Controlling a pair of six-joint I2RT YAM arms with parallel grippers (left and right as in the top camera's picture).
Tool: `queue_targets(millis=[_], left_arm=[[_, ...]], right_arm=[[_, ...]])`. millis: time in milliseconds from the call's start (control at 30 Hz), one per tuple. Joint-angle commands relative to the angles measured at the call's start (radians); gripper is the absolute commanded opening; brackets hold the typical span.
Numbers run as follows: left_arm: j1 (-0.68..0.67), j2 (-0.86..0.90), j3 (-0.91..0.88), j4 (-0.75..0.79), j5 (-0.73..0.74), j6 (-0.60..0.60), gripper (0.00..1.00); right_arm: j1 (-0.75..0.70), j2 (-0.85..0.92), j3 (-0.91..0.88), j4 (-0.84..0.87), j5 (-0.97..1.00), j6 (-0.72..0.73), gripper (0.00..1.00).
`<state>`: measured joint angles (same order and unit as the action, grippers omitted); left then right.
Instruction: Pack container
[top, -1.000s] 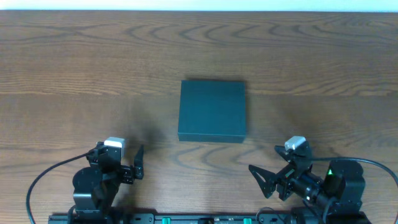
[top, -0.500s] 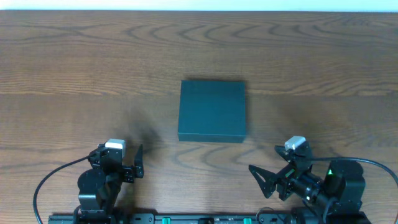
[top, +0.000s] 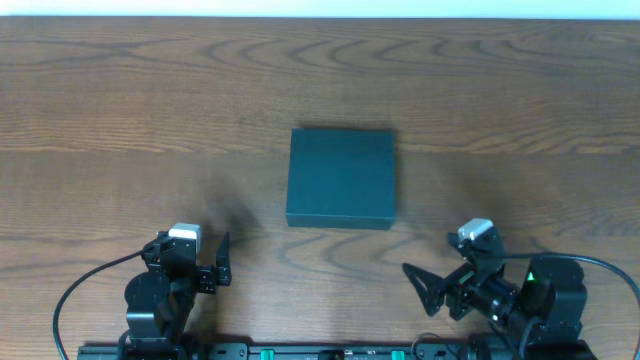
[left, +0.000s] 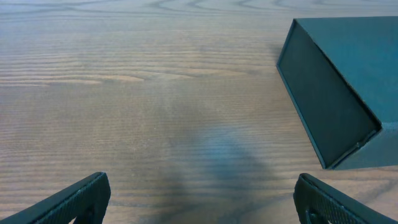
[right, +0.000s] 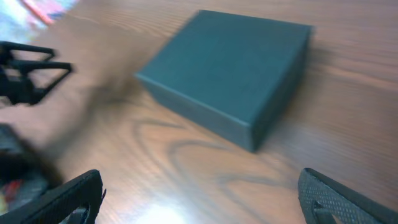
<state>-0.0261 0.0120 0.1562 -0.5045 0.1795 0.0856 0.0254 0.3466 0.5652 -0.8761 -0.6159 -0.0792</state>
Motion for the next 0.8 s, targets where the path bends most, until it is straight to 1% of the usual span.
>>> queue_targets(millis=[0, 67, 233, 400, 533, 767], left_arm=[[0.006, -0.008, -0.016, 0.005, -0.006, -0.003, 0.95], [0.006, -0.008, -0.016, 0.004, -0.006, -0.003, 0.95], [0.006, -0.008, -0.016, 0.004, -0.006, -0.003, 0.95], [0.006, -0.008, -0.016, 0.005, -0.006, -0.003, 0.95], [0.006, -0.008, -0.016, 0.004, -0.006, -0.003, 0.95], [0.006, -0.008, -0.016, 0.004, -0.006, -0.003, 0.95]], right_arm=[[0.012, -0.019, -0.011, 0.011, 0.219, -0.054, 0.99], [0.026, -0.059, -0.036, 0.050, 0.354, -0.053, 0.99], [0.053, -0.193, -0.175, 0.159, 0.490, -0.053, 0.99], [0.055, -0.329, -0.336, 0.246, 0.508, -0.053, 0.99], [0.055, -0.342, -0.414, 0.286, 0.502, -0.048, 0.99], [0.055, -0.341, -0.412, 0.286, 0.508, -0.046, 0.99]])
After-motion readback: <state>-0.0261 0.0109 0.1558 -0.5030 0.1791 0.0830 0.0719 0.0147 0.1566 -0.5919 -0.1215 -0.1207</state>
